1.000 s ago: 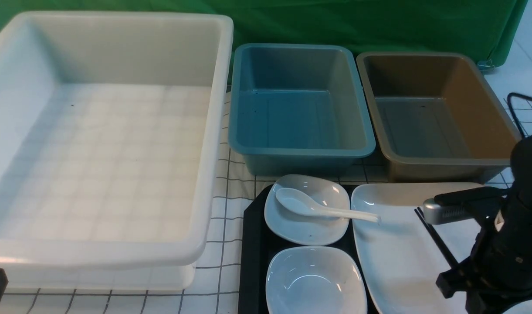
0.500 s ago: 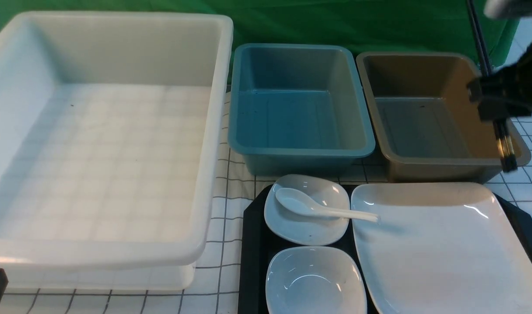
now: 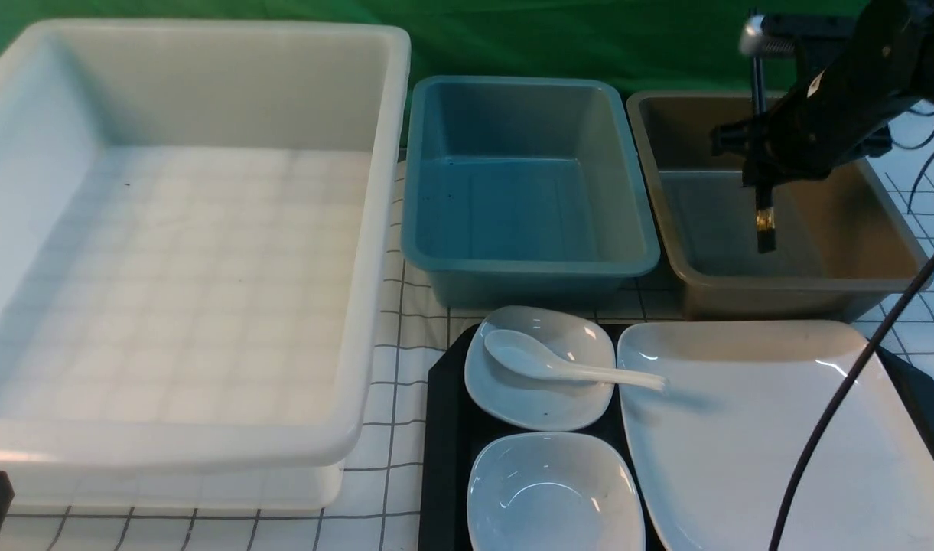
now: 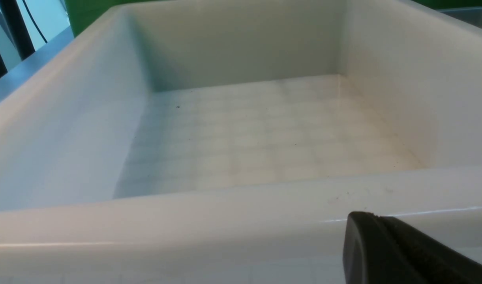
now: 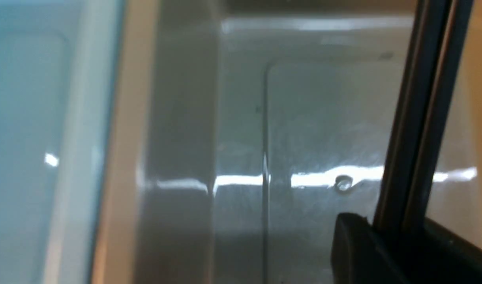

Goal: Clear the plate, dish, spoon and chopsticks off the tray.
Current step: Use the right arm to put the chopsticks into the small storage box on the right, then use the left arm to grab a soup spoon from the plate

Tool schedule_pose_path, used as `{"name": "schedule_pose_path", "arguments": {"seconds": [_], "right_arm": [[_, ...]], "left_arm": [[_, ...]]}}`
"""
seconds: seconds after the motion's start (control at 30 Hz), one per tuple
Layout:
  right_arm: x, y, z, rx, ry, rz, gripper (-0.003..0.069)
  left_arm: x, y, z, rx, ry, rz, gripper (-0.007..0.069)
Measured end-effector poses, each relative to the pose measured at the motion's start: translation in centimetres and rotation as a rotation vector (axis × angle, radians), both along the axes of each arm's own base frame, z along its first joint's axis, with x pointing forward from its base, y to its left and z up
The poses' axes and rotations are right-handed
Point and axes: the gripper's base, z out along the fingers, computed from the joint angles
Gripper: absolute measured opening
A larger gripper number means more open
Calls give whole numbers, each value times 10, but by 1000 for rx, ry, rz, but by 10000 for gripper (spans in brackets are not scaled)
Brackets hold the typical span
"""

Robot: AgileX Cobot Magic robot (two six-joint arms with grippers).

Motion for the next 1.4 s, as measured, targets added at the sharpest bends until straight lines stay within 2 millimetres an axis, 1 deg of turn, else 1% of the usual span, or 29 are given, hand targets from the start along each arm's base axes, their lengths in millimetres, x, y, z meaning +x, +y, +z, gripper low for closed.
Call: {"name": "schedule_pose_path", "arguments": {"seconds": [0.1,0.17,0.27,0.33,0.47,0.53,0.57,0.63,0.67,0.7,0.73,0.77,0.8,0.83,0.87,0.9,0.93,0.97,1.0,1.03,1.1,1.2,1.23,1.27,1.33,1.37,1.4], "right_arm": [[3,0,-15,-3,31,-3,157],[3,0,-18,-3,39,-5,197],[4,1,-17,3,36,-13,272],[3,1,-18,5,41,-17,302],[-1,0,-14,2,68,-18,316],[-5,-1,-5,-12,77,3,304],[-10,-1,4,-25,81,23,280],[-20,-3,25,-54,91,69,198],[-27,-4,41,-70,87,97,148],[-33,-5,55,-83,75,118,118],[-45,-7,77,-100,70,145,57],[-47,-7,82,-105,67,153,50],[-65,-10,108,-113,52,168,25],[-81,-12,131,-115,31,172,17],[-95,-14,148,-110,13,170,13],[-98,-15,151,-109,13,168,11],[-125,-18,177,-90,-35,154,8],[-140,-20,186,-77,-48,146,7],[-144,-20,189,-73,-57,144,7],[-165,-22,199,-55,-77,144,7],[-196,-26,204,-39,-87,145,7],[-236,-32,195,-35,-75,145,7],[-239,-32,197,-34,-87,145,7],[-259,-35,188,-33,-85,144,8],[-280,-38,170,-33,-76,143,9],[-292,-40,166,-32,-91,142,9],[-302,-42,157,-30,-98,140,9]], "left_arm": [[0,0,0,1,0,0,21],[0,0,0,1,0,0,21],[0,0,0,1,0,0,21],[0,0,0,1,0,0,21],[0,0,0,1,0,0,21],[0,0,0,1,0,0,21],[0,0,0,1,0,0,21],[0,0,0,1,0,0,21],[0,0,0,1,0,0,21],[0,0,0,1,0,0,21],[0,0,0,1,0,0,21],[0,0,0,1,0,0,21],[0,0,0,1,0,0,21],[0,0,0,1,0,0,21],[0,0,0,1,0,0,21],[0,0,0,-1,0,0,21],[0,0,0,-1,0,0,21],[0,0,0,0,0,0,21],[0,0,0,0,0,0,21],[0,0,0,2,0,0,21],[0,0,0,6,0,0,21],[0,0,0,8,0,1,21],[0,0,0,8,-1,1,21],[0,0,1,8,-9,1,21],[0,0,4,-20,-38,1,21],[1,-1,5,-75,-55,1,21],[1,-1,7,-170,-77,2,21]]}}
